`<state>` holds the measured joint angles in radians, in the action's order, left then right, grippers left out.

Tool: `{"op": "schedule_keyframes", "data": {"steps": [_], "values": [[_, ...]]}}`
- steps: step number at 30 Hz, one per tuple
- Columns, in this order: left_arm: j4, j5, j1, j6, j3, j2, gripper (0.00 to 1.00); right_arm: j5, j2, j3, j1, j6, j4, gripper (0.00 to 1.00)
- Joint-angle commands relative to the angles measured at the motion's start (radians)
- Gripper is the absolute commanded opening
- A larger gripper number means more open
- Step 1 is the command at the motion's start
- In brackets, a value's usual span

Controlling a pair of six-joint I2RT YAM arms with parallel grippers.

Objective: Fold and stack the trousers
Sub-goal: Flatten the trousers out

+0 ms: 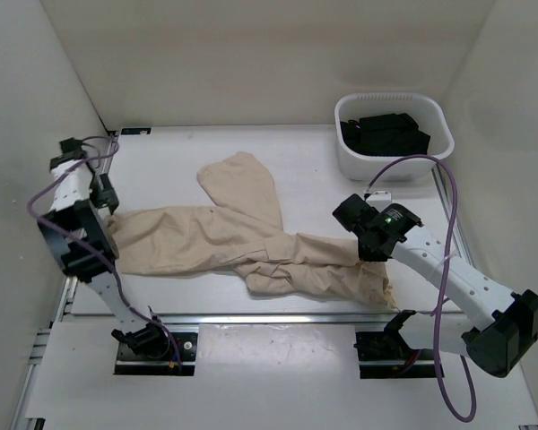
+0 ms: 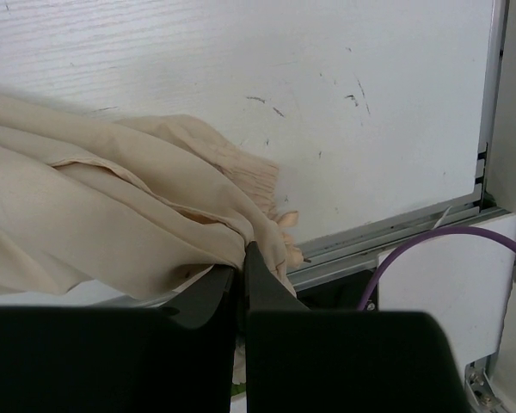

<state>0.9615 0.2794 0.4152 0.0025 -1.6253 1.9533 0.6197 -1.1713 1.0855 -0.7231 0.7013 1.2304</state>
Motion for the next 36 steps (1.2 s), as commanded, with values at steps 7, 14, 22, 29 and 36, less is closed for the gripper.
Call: {"op": "schedule_keyframes", "data": {"steps": [7, 14, 22, 29, 36], "values": [[-0.072, -0.114, 0.25, -0.002, 0.407, -0.252, 1.0, 0.075, -0.017, 0.045, 0.014, -0.055, 0.03, 0.0], [-0.162, -0.179, 0.26, -0.002, 0.314, -0.041, 1.0, 0.022, -0.187, 0.272, 0.246, -0.334, -0.08, 0.0], [-0.153, -0.259, 0.26, -0.002, 0.298, 0.016, 0.14, 0.021, -0.367, 0.889, 0.335, -0.484, 0.001, 0.0], [-0.153, -0.24, 0.371, -0.002, 0.386, -0.102, 0.14, -0.001, 0.171, 0.129, 0.261, 0.02, 0.02, 0.21], [-0.153, -0.221, 0.396, -0.002, 0.498, -0.185, 0.14, -0.04, 0.436, -0.145, 0.271, 0.447, 0.169, 0.96]]}}
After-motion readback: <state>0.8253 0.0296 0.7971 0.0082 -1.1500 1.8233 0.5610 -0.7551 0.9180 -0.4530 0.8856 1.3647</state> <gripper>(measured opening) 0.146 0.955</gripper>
